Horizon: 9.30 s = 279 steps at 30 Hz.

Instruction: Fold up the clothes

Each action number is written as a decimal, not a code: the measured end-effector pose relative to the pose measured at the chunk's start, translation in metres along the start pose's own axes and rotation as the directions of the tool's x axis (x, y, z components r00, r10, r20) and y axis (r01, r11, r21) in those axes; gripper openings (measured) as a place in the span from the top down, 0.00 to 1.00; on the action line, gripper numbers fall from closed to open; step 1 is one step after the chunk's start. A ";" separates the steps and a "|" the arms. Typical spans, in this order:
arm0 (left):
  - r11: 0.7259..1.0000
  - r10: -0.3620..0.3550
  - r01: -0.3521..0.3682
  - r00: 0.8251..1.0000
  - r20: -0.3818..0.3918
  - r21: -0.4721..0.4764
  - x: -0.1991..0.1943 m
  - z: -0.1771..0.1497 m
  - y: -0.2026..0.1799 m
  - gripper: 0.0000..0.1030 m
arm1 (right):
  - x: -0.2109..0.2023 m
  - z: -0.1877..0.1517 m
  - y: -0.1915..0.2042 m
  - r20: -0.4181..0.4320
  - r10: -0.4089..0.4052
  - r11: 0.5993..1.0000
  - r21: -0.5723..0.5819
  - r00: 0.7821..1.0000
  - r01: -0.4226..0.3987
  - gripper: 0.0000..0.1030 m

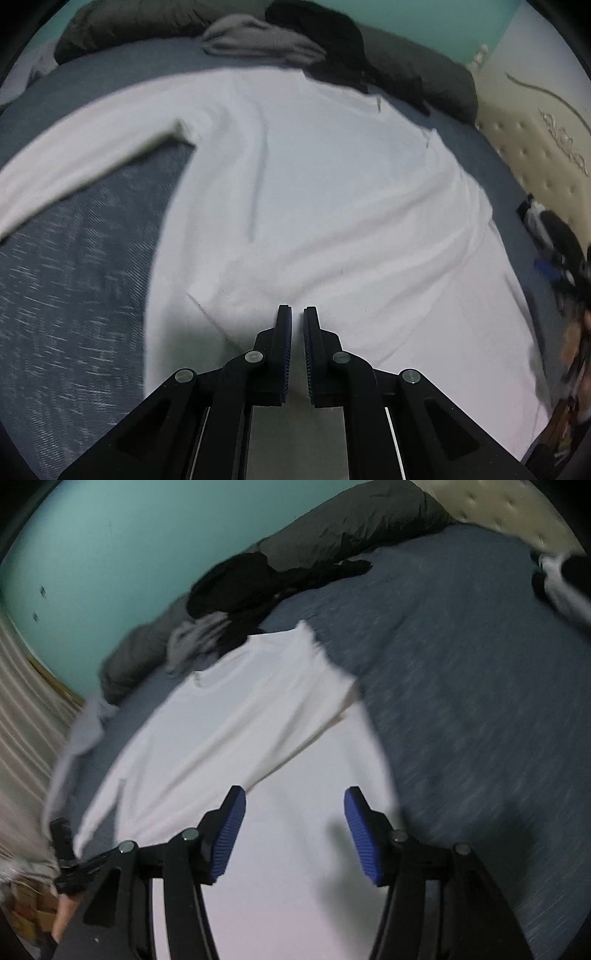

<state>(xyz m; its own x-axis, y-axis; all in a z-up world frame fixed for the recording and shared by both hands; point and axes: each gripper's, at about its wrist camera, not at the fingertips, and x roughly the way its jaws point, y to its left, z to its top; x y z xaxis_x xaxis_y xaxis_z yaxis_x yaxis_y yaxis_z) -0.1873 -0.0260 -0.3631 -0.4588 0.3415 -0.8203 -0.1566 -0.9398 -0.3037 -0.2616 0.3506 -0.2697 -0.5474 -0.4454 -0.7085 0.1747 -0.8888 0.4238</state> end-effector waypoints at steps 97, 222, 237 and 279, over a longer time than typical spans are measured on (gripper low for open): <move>0.987 0.143 -0.144 0.989 0.020 0.068 -0.031 0.004 0.027 0.78 | 0.125 0.062 -0.011 -0.121 -0.261 0.899 -0.391 0.958 0.196 0.90; 0.998 0.034 -0.033 0.999 -0.018 0.059 -0.009 -0.006 0.004 0.93 | 0.141 0.179 0.019 -0.082 -0.190 0.948 -0.274 0.978 0.161 0.67; 0.996 0.038 -0.037 0.999 -0.013 0.077 -0.011 -0.009 0.003 0.93 | 0.249 0.230 0.040 -0.152 -0.321 0.923 -0.274 0.935 0.272 0.67; 0.996 0.054 -0.053 0.999 -0.007 0.078 -0.006 -0.010 -0.004 0.93 | 0.227 0.207 -0.007 -0.104 -0.317 0.932 -0.221 0.943 0.289 0.81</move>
<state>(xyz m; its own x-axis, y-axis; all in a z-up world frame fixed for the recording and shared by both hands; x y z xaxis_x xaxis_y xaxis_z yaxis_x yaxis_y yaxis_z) -0.1749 -0.0242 -0.3623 -0.4606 0.2903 -0.8388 -0.1998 -0.9547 -0.2207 -0.5570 0.2776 -0.3165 -0.4866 -0.1496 -0.8607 0.1858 -0.9804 0.0653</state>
